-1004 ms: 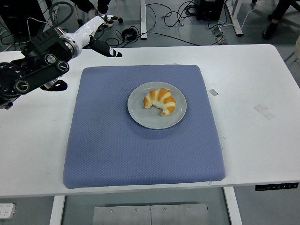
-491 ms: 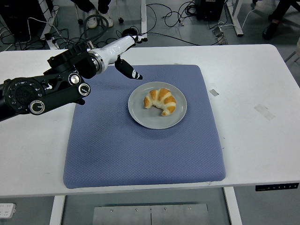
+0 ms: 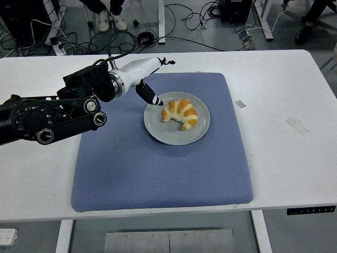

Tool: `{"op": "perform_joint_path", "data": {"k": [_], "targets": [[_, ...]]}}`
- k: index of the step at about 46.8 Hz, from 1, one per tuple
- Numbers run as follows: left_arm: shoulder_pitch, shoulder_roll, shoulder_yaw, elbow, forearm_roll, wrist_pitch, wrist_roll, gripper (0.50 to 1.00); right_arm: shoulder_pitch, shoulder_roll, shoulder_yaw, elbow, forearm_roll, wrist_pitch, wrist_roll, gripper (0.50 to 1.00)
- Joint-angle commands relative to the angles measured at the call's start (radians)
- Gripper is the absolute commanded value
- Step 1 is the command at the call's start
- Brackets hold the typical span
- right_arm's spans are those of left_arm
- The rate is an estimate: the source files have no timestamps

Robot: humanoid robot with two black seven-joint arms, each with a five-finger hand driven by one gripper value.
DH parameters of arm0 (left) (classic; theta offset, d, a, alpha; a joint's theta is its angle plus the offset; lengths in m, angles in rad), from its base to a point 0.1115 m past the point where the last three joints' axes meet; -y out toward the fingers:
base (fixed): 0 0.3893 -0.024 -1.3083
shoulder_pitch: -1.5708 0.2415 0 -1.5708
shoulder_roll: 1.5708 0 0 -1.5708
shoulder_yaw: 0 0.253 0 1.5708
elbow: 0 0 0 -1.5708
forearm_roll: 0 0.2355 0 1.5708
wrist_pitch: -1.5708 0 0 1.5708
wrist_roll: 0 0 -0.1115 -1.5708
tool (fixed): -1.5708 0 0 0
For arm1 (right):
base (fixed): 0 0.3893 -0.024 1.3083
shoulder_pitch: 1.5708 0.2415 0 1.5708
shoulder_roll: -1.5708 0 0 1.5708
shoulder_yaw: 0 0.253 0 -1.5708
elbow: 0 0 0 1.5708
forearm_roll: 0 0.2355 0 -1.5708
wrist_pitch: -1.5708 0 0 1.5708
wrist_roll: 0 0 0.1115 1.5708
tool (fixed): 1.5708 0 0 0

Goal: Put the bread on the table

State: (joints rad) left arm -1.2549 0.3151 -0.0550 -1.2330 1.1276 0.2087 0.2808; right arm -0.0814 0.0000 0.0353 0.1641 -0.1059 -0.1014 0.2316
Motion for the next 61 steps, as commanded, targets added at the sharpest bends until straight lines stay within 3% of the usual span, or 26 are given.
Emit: {"op": "perform_joint_path", "data": {"k": [1, 13, 36, 42, 61], "targets": [[0.0, -0.002, 0.007, -0.013, 0.021, -0.006, -0.002, 0.965, 0.0, 0.0, 0.0, 0.0, 0.0, 0.0, 0.0, 1.0], [0.002, -0.002, 0.023, -0.017, 0.066, -0.049, -0.011, 0.957, 0.0, 0.0, 0.0, 0.0, 0.0, 0.0, 0.0, 1.0], [0.026, -0.037, 0.035, 0.038, 0.115, -0.049, -0.034, 0.943, 0.0, 0.0, 0.0, 0.0, 0.0, 0.0, 0.0, 1.0], [0.042, -0.077, 0.035, 0.079, 0.127, -0.049, -0.046, 0.925, 0.0, 0.0, 0.0, 0.0, 0.0, 0.0, 0.0, 1.0], [0.04, -0.093, 0.035, 0.089, 0.127, -0.074, -0.051, 0.884, 0.0, 0.0, 0.0, 0.0, 0.0, 0.0, 0.0, 1.0]]}}
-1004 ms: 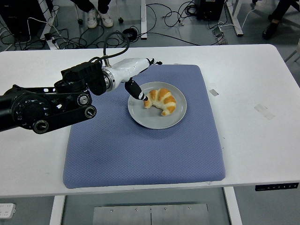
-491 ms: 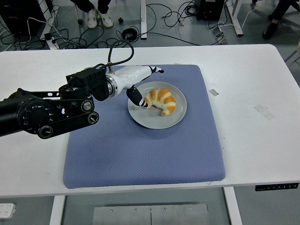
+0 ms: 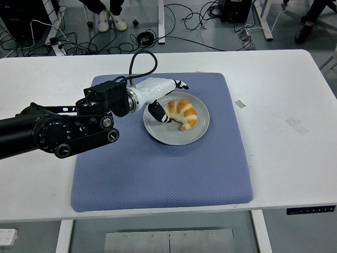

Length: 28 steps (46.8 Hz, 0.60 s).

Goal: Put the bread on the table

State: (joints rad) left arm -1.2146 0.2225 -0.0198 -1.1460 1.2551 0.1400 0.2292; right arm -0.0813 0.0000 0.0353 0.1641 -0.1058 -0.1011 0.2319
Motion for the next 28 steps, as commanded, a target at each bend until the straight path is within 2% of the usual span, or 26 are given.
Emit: {"op": "perform_joint_path", "data": {"k": [1, 7, 28], "targets": [[0.0, 0.0, 0.0, 0.003, 0.0, -0.005, 0.001, 0.884, 0.0, 0.0, 0.0, 0.0, 0.0, 0.0, 0.001, 1.0], [0.0, -0.003, 0.0, 0.023, 0.0, -0.013, 0.001, 0.884, 0.0, 0.0, 0.0, 0.0, 0.0, 0.0, 0.0, 1.0], [0.014, -0.077, 0.0, 0.091, 0.0, -0.02, -0.004, 0.883, 0.0, 0.0, 0.0, 0.0, 0.0, 0.0, 0.0, 1.0]]}}
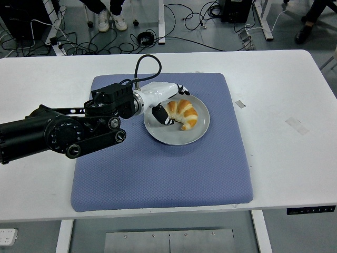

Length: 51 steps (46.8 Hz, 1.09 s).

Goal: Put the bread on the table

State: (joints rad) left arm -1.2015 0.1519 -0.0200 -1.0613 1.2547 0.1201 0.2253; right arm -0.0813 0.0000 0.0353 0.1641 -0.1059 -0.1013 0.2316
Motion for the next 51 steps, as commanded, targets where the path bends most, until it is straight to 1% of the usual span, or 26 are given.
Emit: {"op": "perform_joint_path", "data": {"k": [1, 8, 15, 19, 27, 34, 38, 41, 45, 51], "targets": [[0.0, -0.008, 0.0, 0.007, -0.001, 0.0, 0.0, 0.883, 0.0, 0.0, 0.0, 0.0, 0.0, 0.0, 0.002, 1.0], [0.0, -0.009, 0.0, 0.011, -0.001, -0.002, -0.001, 0.858, 0.0, 0.0, 0.0, 0.0, 0.0, 0.0, 0.0, 1.0], [0.003, -0.009, 0.0, 0.024, -0.001, -0.005, -0.001, 0.786, 0.0, 0.0, 0.0, 0.0, 0.0, 0.0, 0.0, 1.0], [0.008, -0.009, 0.0, 0.034, -0.001, -0.013, -0.001, 0.762, 0.0, 0.0, 0.0, 0.0, 0.0, 0.0, 0.0, 1.0], [0.01, -0.009, 0.0, 0.04, -0.001, -0.013, -0.001, 0.752, 0.0, 0.0, 0.0, 0.0, 0.0, 0.0, 0.0, 1.0], [0.01, -0.011, 0.0, 0.04, -0.001, -0.013, -0.001, 0.719, 0.0, 0.0, 0.0, 0.0, 0.0, 0.0, 0.0, 1.0], [0.013, -0.011, 0.0, 0.04, -0.001, -0.013, -0.003, 0.693, 0.0, 0.0, 0.0, 0.0, 0.0, 0.0, 0.0, 1.0], [0.013, -0.011, 0.0, 0.04, -0.001, -0.013, -0.006, 0.645, 0.0, 0.0, 0.0, 0.0, 0.0, 0.0, 0.0, 1.0], [0.013, -0.011, 0.0, 0.04, -0.003, -0.013, -0.01, 0.605, 0.0, 0.0, 0.0, 0.0, 0.0, 0.0, 0.0, 1.0], [0.01, -0.009, -0.002, 0.04, -0.014, -0.013, -0.018, 0.595, 0.0, 0.0, 0.0, 0.0, 0.0, 0.0, 0.0, 1.0]]}}
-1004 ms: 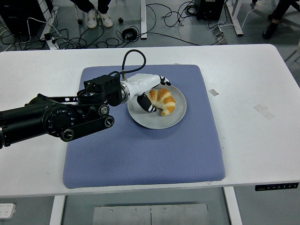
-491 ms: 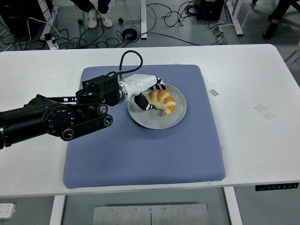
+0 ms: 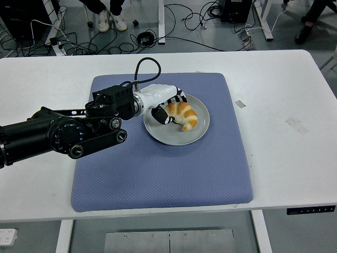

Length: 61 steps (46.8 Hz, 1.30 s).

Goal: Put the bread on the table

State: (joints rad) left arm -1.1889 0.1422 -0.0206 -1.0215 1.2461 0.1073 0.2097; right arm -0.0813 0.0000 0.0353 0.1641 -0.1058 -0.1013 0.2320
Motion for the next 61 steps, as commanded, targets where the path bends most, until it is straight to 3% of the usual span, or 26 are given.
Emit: {"op": "perform_joint_path", "data": {"k": [1, 22, 47, 61], "targets": [[-0.005, 0.0, -0.002, 0.0, -0.01, 0.0, -0.003, 0.595, 0.0, 0.0, 0.0, 0.0, 0.0, 0.0, 0.0, 1.0], [-0.031, 0.066, -0.018, 0.0, -0.014, 0.002, -0.009, 0.577, 0.0, 0.0, 0.0, 0.0, 0.0, 0.0, 0.0, 1.0], [-0.021, 0.261, -0.012, 0.0, -0.01, 0.043, -0.015, 0.578, 0.0, 0.0, 0.0, 0.0, 0.0, 0.0, 0.0, 1.0], [-0.015, 0.266, 0.01, 0.0, 0.003, 0.092, -0.018, 0.58, 0.0, 0.0, 0.0, 0.0, 0.0, 0.0, 0.0, 1.0]]}}
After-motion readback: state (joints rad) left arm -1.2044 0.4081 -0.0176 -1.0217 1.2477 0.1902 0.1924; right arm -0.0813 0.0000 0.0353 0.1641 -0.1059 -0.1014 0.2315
